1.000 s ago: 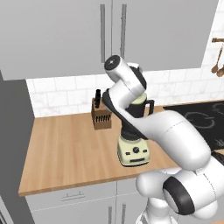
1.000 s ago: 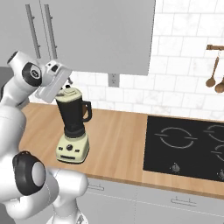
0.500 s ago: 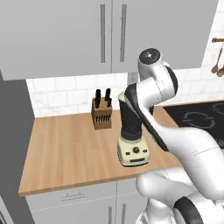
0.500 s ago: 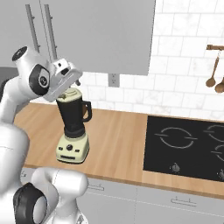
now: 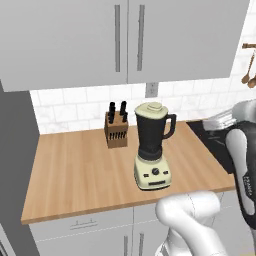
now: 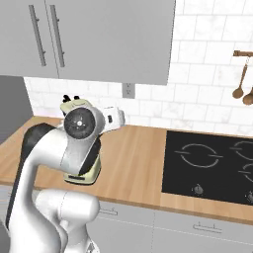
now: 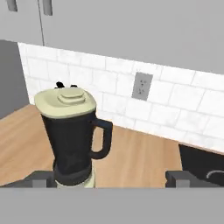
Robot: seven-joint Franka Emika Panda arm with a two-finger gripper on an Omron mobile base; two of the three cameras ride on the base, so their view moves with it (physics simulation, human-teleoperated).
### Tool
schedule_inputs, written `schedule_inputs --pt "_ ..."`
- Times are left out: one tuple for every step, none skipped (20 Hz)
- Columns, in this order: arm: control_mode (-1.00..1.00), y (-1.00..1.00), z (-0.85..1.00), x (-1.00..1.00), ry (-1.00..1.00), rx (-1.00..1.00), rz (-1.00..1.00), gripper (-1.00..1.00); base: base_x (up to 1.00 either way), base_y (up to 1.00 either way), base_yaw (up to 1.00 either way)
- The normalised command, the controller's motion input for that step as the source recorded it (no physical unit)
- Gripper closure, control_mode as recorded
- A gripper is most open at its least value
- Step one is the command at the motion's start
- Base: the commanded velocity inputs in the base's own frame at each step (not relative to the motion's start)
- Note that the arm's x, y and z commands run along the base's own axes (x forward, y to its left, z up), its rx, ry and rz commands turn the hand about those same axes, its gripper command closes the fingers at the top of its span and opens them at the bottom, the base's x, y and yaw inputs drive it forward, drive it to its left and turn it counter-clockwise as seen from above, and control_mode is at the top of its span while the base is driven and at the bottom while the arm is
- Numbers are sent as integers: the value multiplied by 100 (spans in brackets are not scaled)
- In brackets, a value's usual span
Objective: Close the lid blender by securely placing the lid on top.
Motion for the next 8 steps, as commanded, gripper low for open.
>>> schedule_inputs --pt "-100 -51 36 -100 -70 47 0 -100 0 0 0" --pt "-100 -48 57 -100 -77 36 0 -100 0 0 0" --pt "-100 -50 63 -100 -80 29 0 -100 0 0 0" --pt "-100 -51 67 -100 -79 28 0 -100 0 0 0" --pt "-100 -56 83 -100 -76 24 0 -100 0 0 0" --pt "-100 -56 88 -100 -75 22 0 -100 0 0 0" --pt "-100 -46 86 -100 -76 17 0 -100 0 0 0" --pt "-100 -39 94 -100 -73 16 0 -100 0 0 0"
